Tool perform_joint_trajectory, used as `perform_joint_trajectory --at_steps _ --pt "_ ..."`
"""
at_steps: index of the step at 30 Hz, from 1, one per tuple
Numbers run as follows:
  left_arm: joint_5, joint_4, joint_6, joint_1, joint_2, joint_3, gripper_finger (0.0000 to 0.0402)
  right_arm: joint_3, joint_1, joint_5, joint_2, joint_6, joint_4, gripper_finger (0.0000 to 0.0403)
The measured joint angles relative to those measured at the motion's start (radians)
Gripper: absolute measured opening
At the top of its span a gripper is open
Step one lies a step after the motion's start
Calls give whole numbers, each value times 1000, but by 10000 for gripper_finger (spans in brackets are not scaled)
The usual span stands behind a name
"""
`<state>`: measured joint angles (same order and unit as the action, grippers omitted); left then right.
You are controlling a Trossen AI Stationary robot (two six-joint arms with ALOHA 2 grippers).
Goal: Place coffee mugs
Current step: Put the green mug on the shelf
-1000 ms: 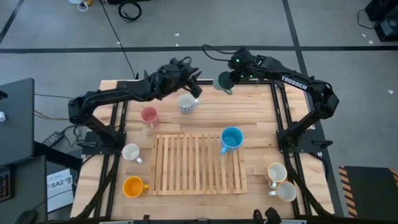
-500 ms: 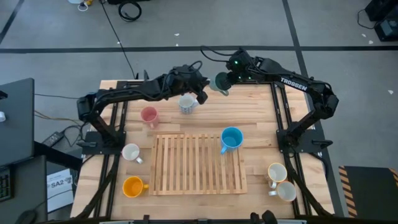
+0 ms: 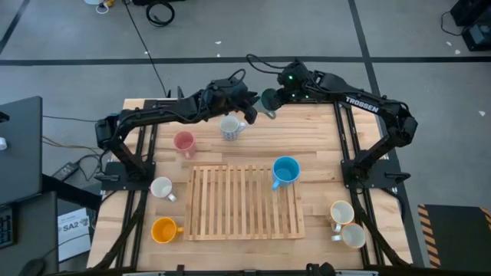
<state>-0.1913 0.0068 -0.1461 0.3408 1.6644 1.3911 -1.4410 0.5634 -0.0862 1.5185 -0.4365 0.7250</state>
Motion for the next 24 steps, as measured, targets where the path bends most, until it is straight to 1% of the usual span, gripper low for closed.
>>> perform_joint_trajectory --at_steps 4,9,13,19,24 --pt "72 -40 26 -18 0 0 94 0 0 22 0 -17 -15 31" --pt "85 -89 107 -56 0 0 94 0 14 67 0 -82 -16 31" --pt "84 -106 209 -94 0 0 94 0 35 150 0 -146 -17 31" --pt "84 -118 367 -143 0 0 94 0 54 303 0 -234 -44 31" --pt "78 -117 421 -169 0 0 94 0 53 386 0 -301 -70 31"
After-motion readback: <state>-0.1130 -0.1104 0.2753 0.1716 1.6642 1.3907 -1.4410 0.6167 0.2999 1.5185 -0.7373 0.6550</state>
